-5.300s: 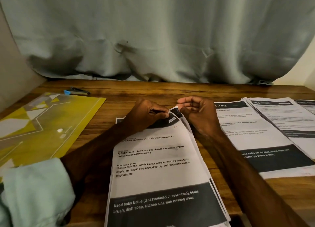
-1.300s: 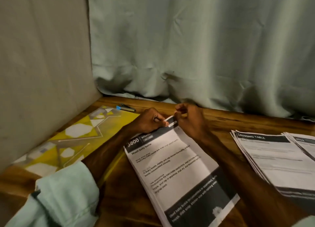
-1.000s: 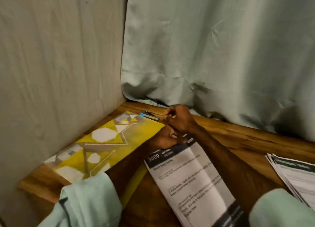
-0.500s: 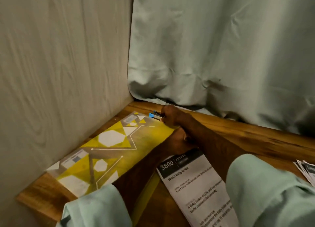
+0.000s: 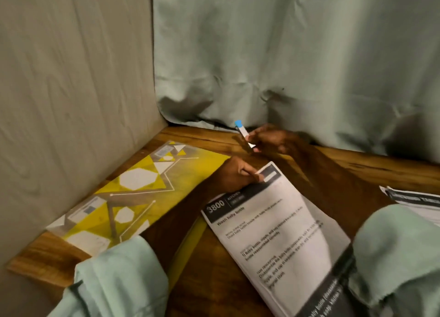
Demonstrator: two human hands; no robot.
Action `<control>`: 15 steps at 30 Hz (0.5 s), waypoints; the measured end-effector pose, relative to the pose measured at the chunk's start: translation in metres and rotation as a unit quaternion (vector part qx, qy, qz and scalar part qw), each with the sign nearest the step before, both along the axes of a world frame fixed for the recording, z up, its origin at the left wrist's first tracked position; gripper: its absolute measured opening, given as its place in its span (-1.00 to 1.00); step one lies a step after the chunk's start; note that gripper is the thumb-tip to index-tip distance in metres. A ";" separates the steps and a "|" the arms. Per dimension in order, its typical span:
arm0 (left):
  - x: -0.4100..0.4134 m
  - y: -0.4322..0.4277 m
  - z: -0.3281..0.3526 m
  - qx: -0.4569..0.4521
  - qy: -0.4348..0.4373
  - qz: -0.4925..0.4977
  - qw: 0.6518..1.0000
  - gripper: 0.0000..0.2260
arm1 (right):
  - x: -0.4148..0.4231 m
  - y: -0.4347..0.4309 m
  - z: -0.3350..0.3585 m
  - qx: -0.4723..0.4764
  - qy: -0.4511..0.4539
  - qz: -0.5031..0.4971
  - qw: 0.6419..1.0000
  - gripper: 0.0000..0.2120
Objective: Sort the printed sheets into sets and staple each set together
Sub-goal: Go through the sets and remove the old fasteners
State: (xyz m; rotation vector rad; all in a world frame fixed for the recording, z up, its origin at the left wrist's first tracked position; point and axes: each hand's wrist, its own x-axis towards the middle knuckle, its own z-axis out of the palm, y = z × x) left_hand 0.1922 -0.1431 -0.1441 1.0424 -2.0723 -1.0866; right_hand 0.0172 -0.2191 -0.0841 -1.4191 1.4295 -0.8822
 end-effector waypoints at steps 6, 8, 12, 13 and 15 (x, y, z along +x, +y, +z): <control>0.003 0.011 0.008 -0.016 0.052 0.003 0.999 -0.82 | -0.088 0.107 0.011 0.071 -0.294 -0.045 0.952 -0.70; 0.001 0.018 0.015 -0.022 0.082 0.023 0.996 -0.84 | -0.110 0.143 0.010 0.058 -0.344 -0.070 0.934 -0.64; 0.003 0.025 0.031 -0.049 0.151 0.067 0.985 -0.88 | -0.141 0.219 0.012 0.017 -0.439 -0.127 0.889 -0.89; 0.006 0.026 0.033 -0.048 0.168 0.079 0.982 -0.89 | -0.145 0.236 0.010 0.009 -0.442 -0.152 0.884 -0.90; 0.010 0.030 0.035 -0.030 0.207 0.098 0.973 -0.88 | -0.152 0.266 0.004 -0.021 -0.392 -0.234 0.889 -0.75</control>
